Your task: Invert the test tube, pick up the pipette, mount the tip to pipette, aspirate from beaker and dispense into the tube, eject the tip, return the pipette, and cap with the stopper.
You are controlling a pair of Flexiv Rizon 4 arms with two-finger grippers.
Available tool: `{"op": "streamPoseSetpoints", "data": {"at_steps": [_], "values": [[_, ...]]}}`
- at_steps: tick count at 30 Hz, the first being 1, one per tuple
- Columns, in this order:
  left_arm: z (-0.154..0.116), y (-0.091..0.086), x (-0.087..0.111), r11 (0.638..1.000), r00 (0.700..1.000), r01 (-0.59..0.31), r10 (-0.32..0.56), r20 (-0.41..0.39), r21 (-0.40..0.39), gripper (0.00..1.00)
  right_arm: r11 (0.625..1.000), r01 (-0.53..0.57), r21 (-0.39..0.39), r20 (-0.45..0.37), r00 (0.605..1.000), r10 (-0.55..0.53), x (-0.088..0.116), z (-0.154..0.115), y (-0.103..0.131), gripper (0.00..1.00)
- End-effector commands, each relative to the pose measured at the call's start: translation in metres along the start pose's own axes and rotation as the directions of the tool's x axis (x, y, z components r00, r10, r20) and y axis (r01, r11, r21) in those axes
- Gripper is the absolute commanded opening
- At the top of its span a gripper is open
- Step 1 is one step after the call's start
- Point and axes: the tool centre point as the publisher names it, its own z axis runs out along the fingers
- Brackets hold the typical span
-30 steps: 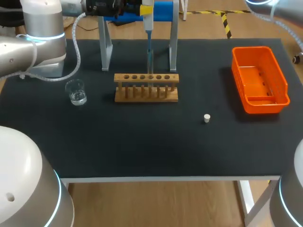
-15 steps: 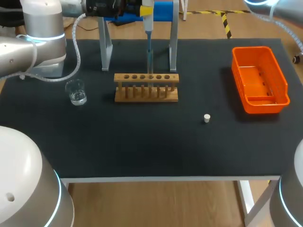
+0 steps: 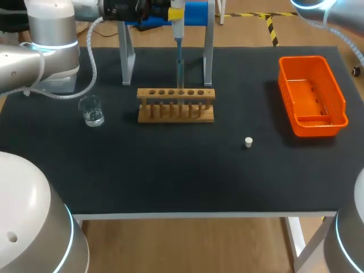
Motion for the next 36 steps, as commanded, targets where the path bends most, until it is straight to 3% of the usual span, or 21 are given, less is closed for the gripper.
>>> {"op": "streamPoseSetpoints", "data": {"at_steps": [1,13,20,36], "values": [[-0.001,-0.005,-0.003,1.000,1.000,-0.002,0.002,-0.002,0.003,0.00,1.000,-0.002,0.005,-0.003,1.000,0.002,0.003,0.003,-0.006,0.00],[-0.001,-0.005,-0.003,1.000,1.000,-0.002,0.002,-0.002,0.003,0.00,1.000,0.001,0.002,-0.004,1.000,-0.001,0.002,0.003,-0.006,0.00],[-0.001,-0.005,-0.003,1.000,1.000,-0.002,0.002,-0.002,0.003,0.00,0.999,0.038,-0.030,0.015,0.999,-0.038,0.007,-0.013,0.010,0.00],[-0.001,-0.005,-0.003,1.000,1.000,-0.002,0.002,-0.002,0.003,0.00,0.995,0.041,-0.089,0.067,0.997,-0.035,0.001,-0.041,0.018,0.00]]}}
